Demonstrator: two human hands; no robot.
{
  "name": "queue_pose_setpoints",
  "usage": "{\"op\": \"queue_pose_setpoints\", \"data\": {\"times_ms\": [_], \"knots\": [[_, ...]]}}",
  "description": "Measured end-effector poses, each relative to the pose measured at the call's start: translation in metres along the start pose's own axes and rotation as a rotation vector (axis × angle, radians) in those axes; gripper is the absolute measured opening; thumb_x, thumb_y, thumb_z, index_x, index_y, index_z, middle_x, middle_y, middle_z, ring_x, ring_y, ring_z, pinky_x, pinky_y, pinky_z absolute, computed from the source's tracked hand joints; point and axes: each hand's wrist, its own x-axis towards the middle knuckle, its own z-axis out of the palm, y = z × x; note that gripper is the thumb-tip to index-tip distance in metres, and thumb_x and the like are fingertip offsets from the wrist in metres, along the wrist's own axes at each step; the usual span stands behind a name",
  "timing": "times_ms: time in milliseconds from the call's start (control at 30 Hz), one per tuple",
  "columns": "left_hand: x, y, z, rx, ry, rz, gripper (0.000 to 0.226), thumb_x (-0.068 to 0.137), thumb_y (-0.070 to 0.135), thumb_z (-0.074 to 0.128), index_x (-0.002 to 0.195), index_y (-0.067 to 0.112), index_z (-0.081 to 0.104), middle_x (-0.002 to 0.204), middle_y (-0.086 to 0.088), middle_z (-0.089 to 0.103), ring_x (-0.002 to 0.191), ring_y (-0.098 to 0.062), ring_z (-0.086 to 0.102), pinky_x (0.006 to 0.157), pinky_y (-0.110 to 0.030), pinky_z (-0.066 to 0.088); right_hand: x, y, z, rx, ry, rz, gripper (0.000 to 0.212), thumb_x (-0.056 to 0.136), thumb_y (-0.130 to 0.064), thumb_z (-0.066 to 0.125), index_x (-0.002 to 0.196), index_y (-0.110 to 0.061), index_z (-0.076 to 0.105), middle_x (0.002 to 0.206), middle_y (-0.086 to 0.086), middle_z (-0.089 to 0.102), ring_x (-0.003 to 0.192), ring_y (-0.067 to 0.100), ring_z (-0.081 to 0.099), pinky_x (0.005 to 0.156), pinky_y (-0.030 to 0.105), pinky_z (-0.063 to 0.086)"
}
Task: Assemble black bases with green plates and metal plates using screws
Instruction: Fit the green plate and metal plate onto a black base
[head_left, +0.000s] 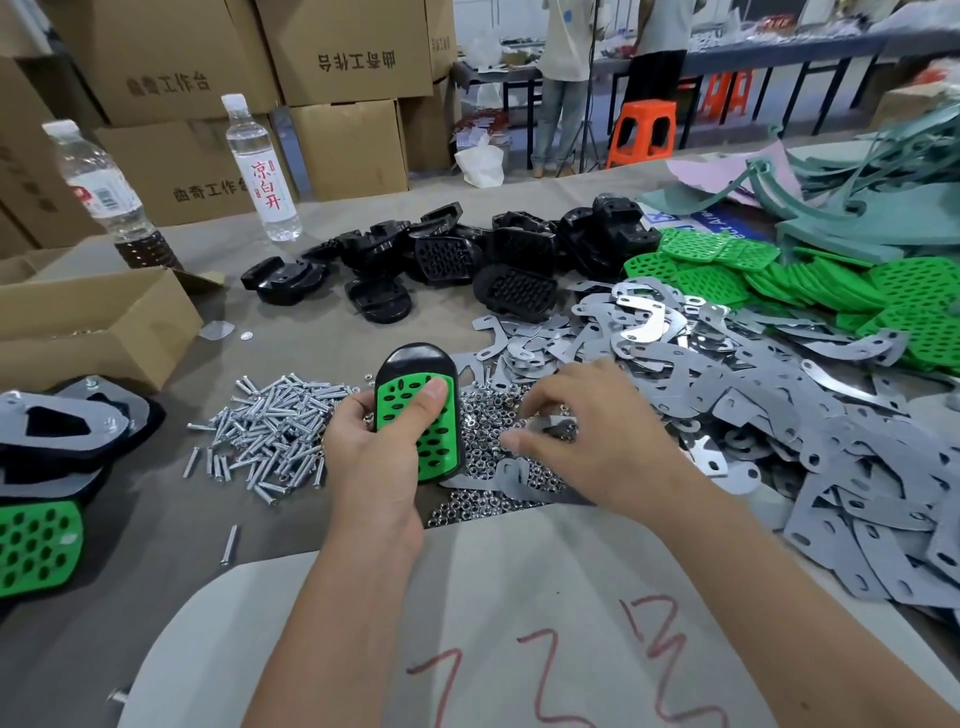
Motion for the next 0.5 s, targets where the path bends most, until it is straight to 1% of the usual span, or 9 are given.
{"op": "queue_pose_setpoints", "data": {"times_ms": [67,133,200,267,333,400,433,500], "knots": [[-0.0005,-0.0026,0.0012,0.026,-0.009,0.002,0.043,0.078,0.022,0.089,0.109,0.009,0.063,0.087,-0.006,0.075,0.072,-0.023,0.072,0.054,-0.038,0.059,-0.0010,-0.0020,0.0042,-0.038,-0.063,-0.029,0.048,0.079,-0.074,0.062,0.104,-0.033,0.068,0.098,-0.015,0.053,0.104,0.013,0.038,0.087,0.030,0.038],[-0.0004,-0.0054,0.0023,0.054,-0.010,0.021,0.040,0.079,0.022,0.088,0.108,0.011,0.063,0.086,-0.004,0.075,0.071,-0.020,0.072,0.053,-0.038,0.059,-0.0008,-0.0005,0.0043,-0.099,-0.069,-0.027,0.044,0.083,-0.069,0.067,0.110,-0.035,0.065,0.103,-0.014,0.050,0.106,0.012,0.035,0.087,0.029,0.035],[-0.0002,-0.0069,0.0025,0.083,-0.022,0.038,0.037,0.082,0.019,0.086,0.108,0.013,0.062,0.087,-0.003,0.076,0.075,-0.021,0.073,0.060,-0.042,0.061,0.0000,0.0013,0.0019,-0.109,-0.059,-0.005,0.036,0.085,-0.061,0.072,0.108,-0.034,0.064,0.103,-0.012,0.052,0.107,0.013,0.039,0.084,0.028,0.033],[-0.0016,-0.0061,0.0028,0.113,-0.037,0.035,0.041,0.077,0.021,0.086,0.109,0.015,0.062,0.085,-0.001,0.077,0.076,-0.023,0.073,0.065,-0.048,0.061,0.0005,0.0017,0.0006,-0.072,-0.041,0.019,0.031,0.085,-0.054,0.076,0.103,-0.032,0.064,0.099,-0.011,0.054,0.105,0.015,0.044,0.082,0.028,0.033],[-0.0021,-0.0053,0.0027,0.134,-0.049,0.027,0.044,0.071,0.024,0.084,0.108,0.017,0.061,0.083,0.000,0.077,0.073,-0.021,0.075,0.068,-0.056,0.061,0.0009,0.0019,0.0009,-0.062,0.003,0.024,0.032,0.084,-0.052,0.079,0.103,-0.029,0.064,0.096,-0.011,0.052,0.104,0.015,0.045,0.081,0.029,0.035],[-0.0017,-0.0057,0.0029,0.140,-0.048,0.030,0.037,0.078,0.017,0.084,0.107,0.017,0.061,0.086,-0.001,0.078,0.074,-0.021,0.075,0.074,-0.061,0.060,0.0017,0.0022,-0.0004,-0.058,0.072,0.031,0.034,0.084,-0.050,0.079,0.104,-0.027,0.065,0.095,-0.011,0.050,0.105,0.015,0.044,0.084,0.029,0.037],[-0.0015,-0.0060,0.0031,0.135,-0.042,0.034,0.032,0.082,0.012,0.082,0.106,0.016,0.061,0.087,-0.003,0.078,0.077,-0.022,0.075,0.077,-0.060,0.060,0.0023,0.0023,-0.0013,-0.040,0.102,0.041,0.033,0.084,-0.049,0.079,0.104,-0.026,0.066,0.096,-0.011,0.049,0.106,0.015,0.045,0.085,0.029,0.038],[-0.0012,-0.0060,0.0033,0.130,-0.033,0.040,0.029,0.085,0.007,0.080,0.104,0.016,0.061,0.090,-0.004,0.077,0.082,-0.025,0.076,0.082,-0.056,0.063,0.0031,0.0020,-0.0027,0.048,0.164,0.062,0.029,0.084,-0.045,0.081,0.099,-0.025,0.067,0.097,-0.012,0.050,0.105,0.015,0.053,0.086,0.030,0.046]]}}
